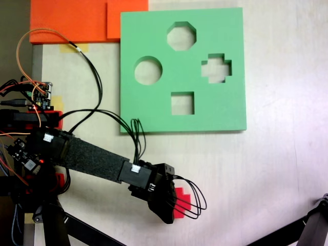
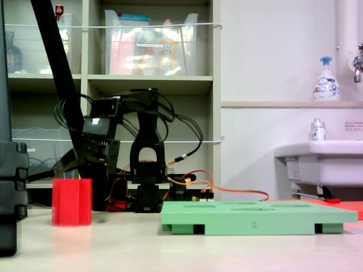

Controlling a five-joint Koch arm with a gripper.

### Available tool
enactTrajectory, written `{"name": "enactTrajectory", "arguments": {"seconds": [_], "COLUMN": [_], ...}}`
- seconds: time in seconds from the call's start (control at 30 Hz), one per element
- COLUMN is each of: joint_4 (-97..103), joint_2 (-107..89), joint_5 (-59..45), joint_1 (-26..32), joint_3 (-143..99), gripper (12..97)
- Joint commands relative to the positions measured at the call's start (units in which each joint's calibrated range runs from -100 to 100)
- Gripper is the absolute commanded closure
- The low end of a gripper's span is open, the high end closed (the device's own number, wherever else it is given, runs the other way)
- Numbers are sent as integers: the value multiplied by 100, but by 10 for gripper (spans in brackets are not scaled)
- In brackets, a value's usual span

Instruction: Put the cross columnar block into the corresponding hole

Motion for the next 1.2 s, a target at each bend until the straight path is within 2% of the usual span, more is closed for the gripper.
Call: {"name": "enactTrajectory", "arguments": {"seconds": [0.0, 0.33, 1.17], "joint_4": [-75, -489, -277], "joint_2": [-37, -274, 1793], "joint_5": [-73, -161, -420], "joint_1": [-63, -156, -147], "joint_3": [345, 385, 1641], "gripper": [371, 371, 374]}}
